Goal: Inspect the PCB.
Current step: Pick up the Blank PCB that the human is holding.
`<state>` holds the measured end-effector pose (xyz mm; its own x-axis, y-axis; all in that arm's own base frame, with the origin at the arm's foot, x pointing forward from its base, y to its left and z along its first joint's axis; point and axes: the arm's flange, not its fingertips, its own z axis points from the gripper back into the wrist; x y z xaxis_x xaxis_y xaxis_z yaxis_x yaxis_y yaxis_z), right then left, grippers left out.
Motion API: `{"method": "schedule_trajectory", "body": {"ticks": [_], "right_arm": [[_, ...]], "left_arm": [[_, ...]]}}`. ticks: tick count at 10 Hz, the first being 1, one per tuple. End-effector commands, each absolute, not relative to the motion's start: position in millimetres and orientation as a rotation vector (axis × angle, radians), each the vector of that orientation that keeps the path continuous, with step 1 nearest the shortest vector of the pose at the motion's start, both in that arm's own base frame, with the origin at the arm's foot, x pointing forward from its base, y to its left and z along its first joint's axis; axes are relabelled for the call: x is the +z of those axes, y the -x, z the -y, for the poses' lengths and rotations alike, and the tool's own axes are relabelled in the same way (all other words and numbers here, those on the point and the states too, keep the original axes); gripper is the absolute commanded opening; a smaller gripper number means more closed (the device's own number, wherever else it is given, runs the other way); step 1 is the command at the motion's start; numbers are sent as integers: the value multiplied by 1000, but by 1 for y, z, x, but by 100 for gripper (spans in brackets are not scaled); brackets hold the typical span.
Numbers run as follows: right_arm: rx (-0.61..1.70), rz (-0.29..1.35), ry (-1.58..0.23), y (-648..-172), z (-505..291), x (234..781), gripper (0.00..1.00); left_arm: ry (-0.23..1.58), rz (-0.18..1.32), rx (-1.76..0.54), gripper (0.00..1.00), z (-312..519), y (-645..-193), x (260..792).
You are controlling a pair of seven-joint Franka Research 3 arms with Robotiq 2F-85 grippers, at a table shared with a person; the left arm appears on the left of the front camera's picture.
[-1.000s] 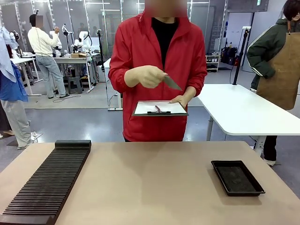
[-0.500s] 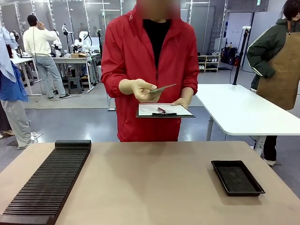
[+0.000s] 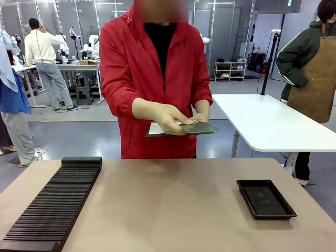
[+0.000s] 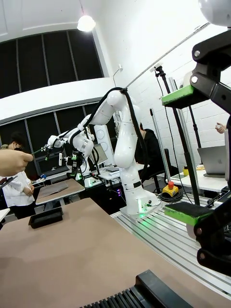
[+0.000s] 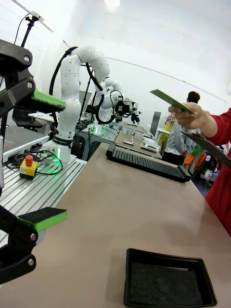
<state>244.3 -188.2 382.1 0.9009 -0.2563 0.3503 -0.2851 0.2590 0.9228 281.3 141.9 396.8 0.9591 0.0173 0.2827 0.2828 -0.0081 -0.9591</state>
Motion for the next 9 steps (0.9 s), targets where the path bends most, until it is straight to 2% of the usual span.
{"method": "schedule_trajectory", "body": {"ticks": [1, 2, 4, 6, 9], "right_arm": [[21, 484, -1324, -244, 188, 382, 100], [-59, 412, -1317, -252, 180, 398, 100], [-59, 276, -1397, -274, 160, 436, 100], [-60, 103, -1395, -308, 119, 475, 100], [-98, -66, -1448, -363, 63, 515, 100]], "left_arm": [[1562, 236, -220, 100, -143, -279, 399], [1562, 236, -220, 100, -143, -279, 399], [1562, 236, -220, 100, -143, -279, 399], [1562, 236, -220, 100, -143, -279, 399], [1562, 236, -220, 100, -143, -279, 399]]}}
